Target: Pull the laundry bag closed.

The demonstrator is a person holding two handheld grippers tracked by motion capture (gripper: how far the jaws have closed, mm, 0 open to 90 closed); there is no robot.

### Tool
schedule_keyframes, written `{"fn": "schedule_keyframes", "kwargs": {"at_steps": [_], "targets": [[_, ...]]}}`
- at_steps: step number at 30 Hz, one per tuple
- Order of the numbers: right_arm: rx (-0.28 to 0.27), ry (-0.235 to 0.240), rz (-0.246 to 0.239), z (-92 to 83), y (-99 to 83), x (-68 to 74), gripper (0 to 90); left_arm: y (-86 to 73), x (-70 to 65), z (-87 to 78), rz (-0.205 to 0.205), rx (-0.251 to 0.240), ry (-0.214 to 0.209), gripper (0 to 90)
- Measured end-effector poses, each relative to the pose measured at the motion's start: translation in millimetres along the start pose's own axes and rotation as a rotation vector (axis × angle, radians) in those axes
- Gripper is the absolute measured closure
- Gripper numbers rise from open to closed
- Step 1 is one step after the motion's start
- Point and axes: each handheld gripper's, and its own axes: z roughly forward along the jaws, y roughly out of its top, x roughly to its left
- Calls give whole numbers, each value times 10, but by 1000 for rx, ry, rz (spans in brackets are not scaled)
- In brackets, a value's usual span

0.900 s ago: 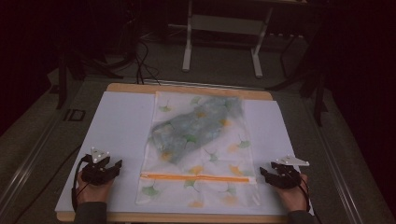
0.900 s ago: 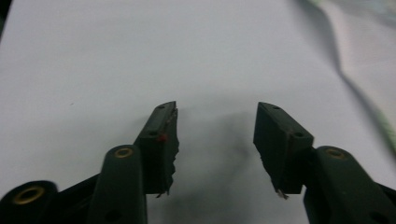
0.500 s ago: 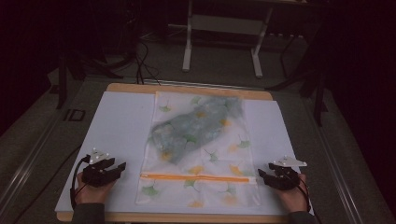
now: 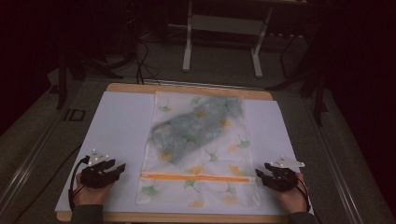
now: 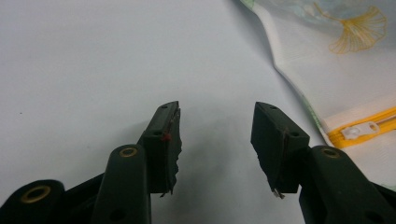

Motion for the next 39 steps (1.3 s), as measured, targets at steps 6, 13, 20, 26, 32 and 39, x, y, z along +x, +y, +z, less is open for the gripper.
{"fn": "schedule_keyframes", "kwargs": {"at_steps": [6,13,20,26,32,39], "targets": [[7,16,-21,42,16,88,525,4,-46,27,32,29,-13,538],[3,34,-42,53,52,185,533,-26,-81,8,42,38,-25,572],[-2,88,-48,66,99,264,569,-39,-86,-25,39,36,-23,562],[-2,123,-68,84,166,328,573,-48,-93,-46,28,42,-20,530],[8,146,-105,120,215,393,556,-60,-139,-82,34,49,-13,521],[1,205,-113,153,314,448,557,-45,-171,-119,47,36,-18,513]]}}
